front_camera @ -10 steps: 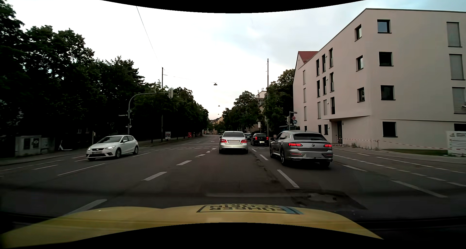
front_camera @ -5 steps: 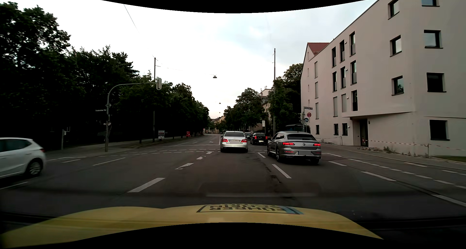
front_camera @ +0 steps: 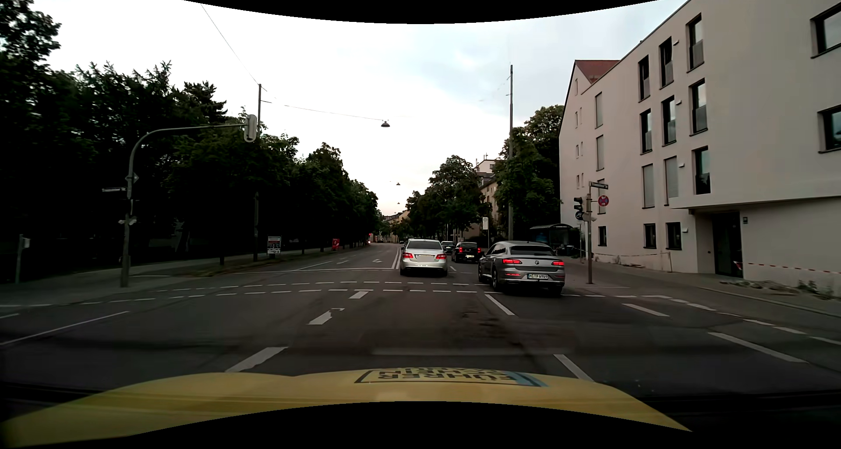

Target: Follow the waypoints while adhering to traffic rules and regulations

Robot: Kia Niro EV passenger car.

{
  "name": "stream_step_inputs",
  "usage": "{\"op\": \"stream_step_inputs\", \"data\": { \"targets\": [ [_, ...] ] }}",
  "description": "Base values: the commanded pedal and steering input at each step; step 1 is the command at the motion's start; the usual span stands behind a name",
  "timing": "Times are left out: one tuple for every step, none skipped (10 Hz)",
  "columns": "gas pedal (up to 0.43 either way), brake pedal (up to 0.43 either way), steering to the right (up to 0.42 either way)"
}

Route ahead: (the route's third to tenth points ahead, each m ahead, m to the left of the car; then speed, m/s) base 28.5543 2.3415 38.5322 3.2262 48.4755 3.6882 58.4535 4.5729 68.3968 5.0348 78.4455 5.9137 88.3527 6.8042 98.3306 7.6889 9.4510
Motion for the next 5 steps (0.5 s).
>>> {"op": "stream_step_inputs", "data": {
  "targets": [
    [0.189,0.0,-0.012],
    [0.189,0.0,-0.012],
    [0.189,0.0,-0.012],
    [0.177,0.0,-0.012],
    [0.177,0.0,-0.012]
  ]
}}
